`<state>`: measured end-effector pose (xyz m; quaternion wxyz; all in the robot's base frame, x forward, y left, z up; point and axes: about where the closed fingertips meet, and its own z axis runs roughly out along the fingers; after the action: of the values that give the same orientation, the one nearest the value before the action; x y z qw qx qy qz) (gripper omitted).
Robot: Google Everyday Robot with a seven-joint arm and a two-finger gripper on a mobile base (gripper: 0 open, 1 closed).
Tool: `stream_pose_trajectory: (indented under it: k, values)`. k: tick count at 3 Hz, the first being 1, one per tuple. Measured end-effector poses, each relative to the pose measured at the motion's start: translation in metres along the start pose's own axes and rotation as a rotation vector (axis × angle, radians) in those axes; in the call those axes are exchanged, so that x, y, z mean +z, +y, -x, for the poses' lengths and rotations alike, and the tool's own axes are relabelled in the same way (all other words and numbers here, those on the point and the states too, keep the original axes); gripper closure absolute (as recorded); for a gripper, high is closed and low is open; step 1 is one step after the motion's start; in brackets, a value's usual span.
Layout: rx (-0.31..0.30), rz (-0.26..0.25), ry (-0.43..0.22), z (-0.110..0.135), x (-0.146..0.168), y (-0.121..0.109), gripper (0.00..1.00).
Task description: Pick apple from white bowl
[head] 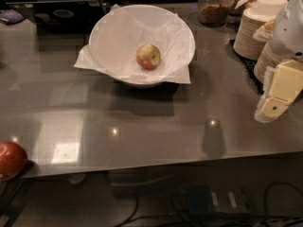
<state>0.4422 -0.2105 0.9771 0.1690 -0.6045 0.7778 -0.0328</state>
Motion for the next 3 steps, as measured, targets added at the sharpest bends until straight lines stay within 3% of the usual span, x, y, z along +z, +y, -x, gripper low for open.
stream_pose_trajectory:
  k: [1, 3]
  values:
    - [-0.033, -0.043, -0.052, 0.026, 0.011, -0.014, 0.0]
    - [-0.152, -0.083, -0.223, 0.075, 0.041, -0.057, 0.0]
